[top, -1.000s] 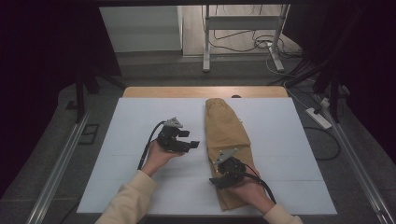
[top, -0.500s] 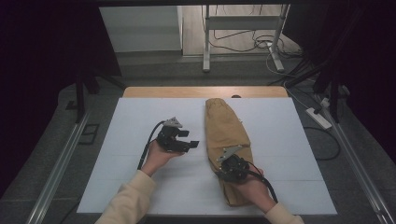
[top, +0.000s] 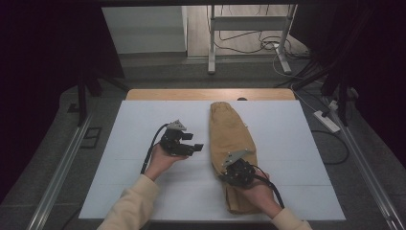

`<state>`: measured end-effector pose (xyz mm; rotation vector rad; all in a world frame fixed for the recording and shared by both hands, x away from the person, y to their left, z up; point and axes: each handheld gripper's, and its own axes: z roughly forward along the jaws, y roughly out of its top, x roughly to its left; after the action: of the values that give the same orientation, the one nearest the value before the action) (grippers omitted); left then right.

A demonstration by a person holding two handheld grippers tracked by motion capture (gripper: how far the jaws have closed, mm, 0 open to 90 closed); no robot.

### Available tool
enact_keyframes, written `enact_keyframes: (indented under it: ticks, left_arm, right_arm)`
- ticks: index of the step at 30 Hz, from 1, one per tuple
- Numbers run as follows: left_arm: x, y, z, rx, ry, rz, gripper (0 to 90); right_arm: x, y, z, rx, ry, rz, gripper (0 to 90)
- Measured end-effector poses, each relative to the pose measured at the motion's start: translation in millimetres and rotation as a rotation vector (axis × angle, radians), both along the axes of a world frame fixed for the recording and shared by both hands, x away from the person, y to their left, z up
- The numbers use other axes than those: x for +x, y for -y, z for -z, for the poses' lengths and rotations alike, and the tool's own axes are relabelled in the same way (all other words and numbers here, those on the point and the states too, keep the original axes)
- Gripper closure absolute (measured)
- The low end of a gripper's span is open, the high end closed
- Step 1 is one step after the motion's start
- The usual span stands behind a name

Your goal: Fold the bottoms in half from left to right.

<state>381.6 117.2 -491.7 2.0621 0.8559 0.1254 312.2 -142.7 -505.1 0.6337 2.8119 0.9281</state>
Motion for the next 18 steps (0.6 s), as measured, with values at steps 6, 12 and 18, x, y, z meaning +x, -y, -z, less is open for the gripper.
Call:
enact_keyframes:
  ticks: [6,12,18]
  left_arm:
    - [0.1,-0.8,-0.5,-0.005,0.001,-0.004,30.1]
    - [-0.1,-1.9,-1.0,-0.007,0.0,-0.008,30.1]
    - [0.4,-3.5,-1.0,-0.012,0.001,-0.009,30.1]
  right_arm:
    - [-10.1,-13.0,-0.3,0.041,-0.028,-0.057,85.8]
    - [-23.5,-31.5,2.9,0.065,-0.062,-0.139,85.7]
    - [-29.9,-39.7,7.6,0.093,-0.095,-0.178,85.6]
